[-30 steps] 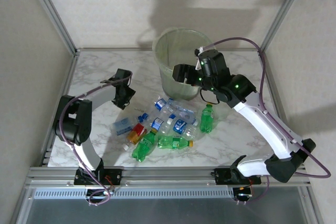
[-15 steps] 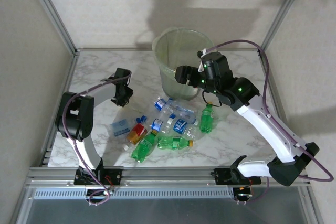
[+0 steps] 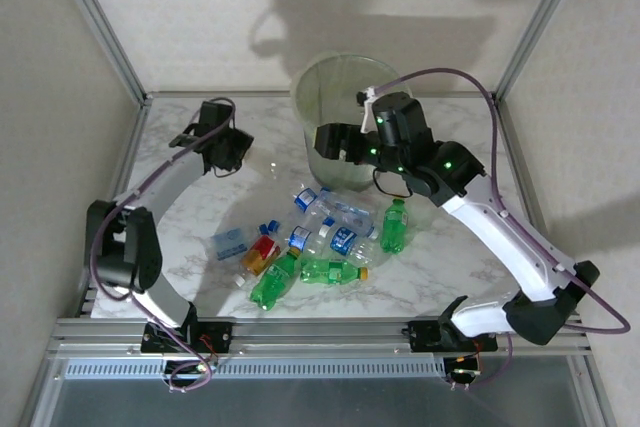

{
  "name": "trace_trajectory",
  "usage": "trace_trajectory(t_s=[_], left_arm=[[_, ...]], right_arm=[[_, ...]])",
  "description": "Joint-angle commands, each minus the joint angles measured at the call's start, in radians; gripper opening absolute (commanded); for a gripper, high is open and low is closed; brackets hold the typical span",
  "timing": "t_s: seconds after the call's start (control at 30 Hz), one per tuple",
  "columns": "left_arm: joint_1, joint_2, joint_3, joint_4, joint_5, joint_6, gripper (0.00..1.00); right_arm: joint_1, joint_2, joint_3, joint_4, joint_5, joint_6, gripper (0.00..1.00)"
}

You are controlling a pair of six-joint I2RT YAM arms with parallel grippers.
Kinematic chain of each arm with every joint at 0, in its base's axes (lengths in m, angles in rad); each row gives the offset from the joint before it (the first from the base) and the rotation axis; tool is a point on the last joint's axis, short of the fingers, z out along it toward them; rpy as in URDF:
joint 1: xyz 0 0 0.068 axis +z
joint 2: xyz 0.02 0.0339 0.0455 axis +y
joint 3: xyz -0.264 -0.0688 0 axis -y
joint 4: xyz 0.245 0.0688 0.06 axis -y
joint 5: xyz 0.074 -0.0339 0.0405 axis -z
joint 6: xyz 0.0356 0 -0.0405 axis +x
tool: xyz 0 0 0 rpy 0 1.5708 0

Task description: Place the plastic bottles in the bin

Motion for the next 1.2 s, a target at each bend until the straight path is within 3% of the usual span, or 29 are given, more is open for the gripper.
trace_trajectory(t_s=[0.0, 0.33, 0.57, 0.8, 1.17], left_arm=[[0.005, -0.096, 0.043, 0.112, 0.179, 0.04, 0.27], [-0.027, -0.239, 0.132, 0.125, 0.358, 0.212, 0.27], [-0.109, -0.219, 0.243, 0.045, 0.366, 0.297, 0.27], [-0.16, -0.173, 0.358, -0.089, 0.383, 0.399, 0.26], [-0.165, -0.163, 0.355, -0.085, 0.391, 0.411, 0.23]], right_arm=[[0.023, 0.043, 0.045, 0.021, -0.049, -0.036, 0.83], [0.023, 0.158, 0.09, 0.046, -0.177, -0.021, 0.89], [0.02, 0.187, 0.109, 0.079, -0.236, -0.021, 0.93], [0.02, 0.202, 0.097, 0.112, -0.287, -0.008, 0.88], [0.019, 0.173, 0.086, 0.129, -0.275, -0.006, 0.68]])
